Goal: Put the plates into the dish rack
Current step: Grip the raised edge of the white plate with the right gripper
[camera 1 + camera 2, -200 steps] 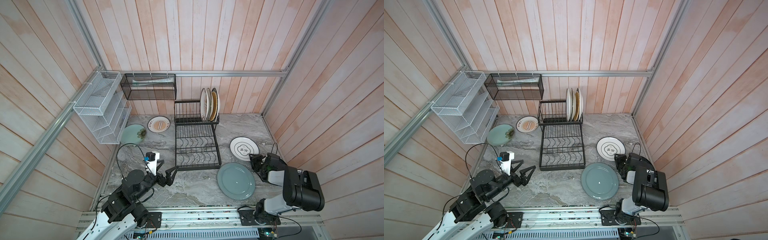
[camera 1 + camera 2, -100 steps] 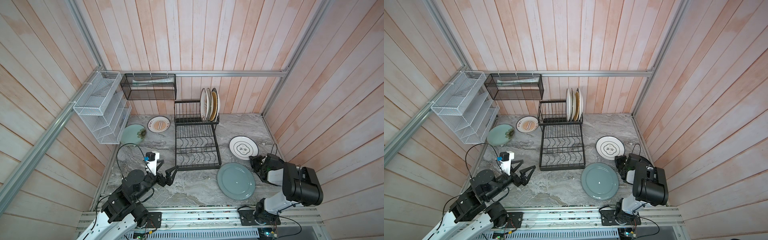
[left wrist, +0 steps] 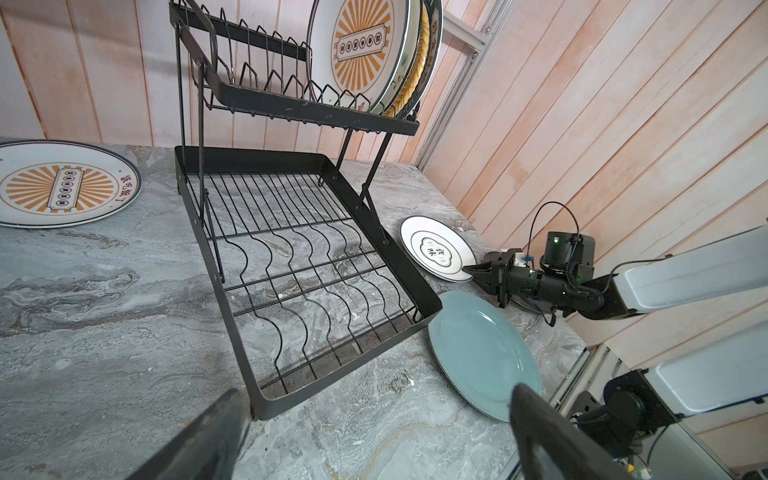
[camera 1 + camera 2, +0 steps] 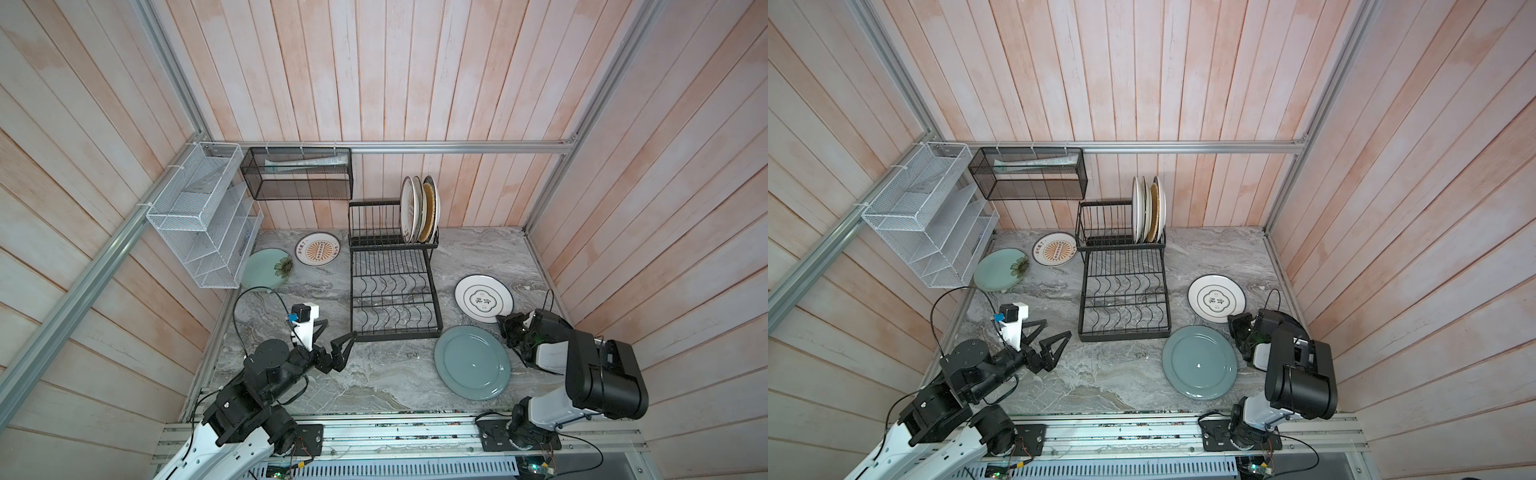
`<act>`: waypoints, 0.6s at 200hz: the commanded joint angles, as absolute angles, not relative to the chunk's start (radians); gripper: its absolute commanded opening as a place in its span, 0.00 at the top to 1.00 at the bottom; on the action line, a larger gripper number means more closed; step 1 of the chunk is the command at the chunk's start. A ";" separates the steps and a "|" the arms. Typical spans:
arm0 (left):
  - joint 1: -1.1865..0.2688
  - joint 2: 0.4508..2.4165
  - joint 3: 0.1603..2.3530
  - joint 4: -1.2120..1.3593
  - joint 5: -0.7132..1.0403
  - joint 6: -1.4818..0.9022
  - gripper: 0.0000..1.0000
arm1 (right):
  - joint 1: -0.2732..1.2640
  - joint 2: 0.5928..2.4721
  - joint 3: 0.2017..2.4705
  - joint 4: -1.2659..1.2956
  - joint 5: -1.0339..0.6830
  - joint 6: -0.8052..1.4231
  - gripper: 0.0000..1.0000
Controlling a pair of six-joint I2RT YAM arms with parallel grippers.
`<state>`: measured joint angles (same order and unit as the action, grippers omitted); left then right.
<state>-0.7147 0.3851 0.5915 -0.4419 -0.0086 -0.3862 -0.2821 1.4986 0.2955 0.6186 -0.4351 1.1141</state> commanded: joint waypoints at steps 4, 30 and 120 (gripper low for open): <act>-0.719 0.380 0.583 -0.441 -0.026 -0.388 0.00 | -0.282 1.413 0.309 0.568 -0.435 1.107 1.00; -0.718 0.381 0.582 -0.441 -0.026 -0.387 0.00 | -0.283 1.333 0.315 0.573 -0.447 1.131 1.00; -0.720 0.380 0.569 -0.424 -0.048 -0.389 0.00 | -0.282 0.978 0.332 0.241 -0.513 1.110 1.00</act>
<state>-0.7147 0.3851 0.5861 -0.4412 -0.0303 -0.3866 -0.2821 1.0668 0.2962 0.3603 -0.4618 1.1309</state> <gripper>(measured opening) 0.999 0.068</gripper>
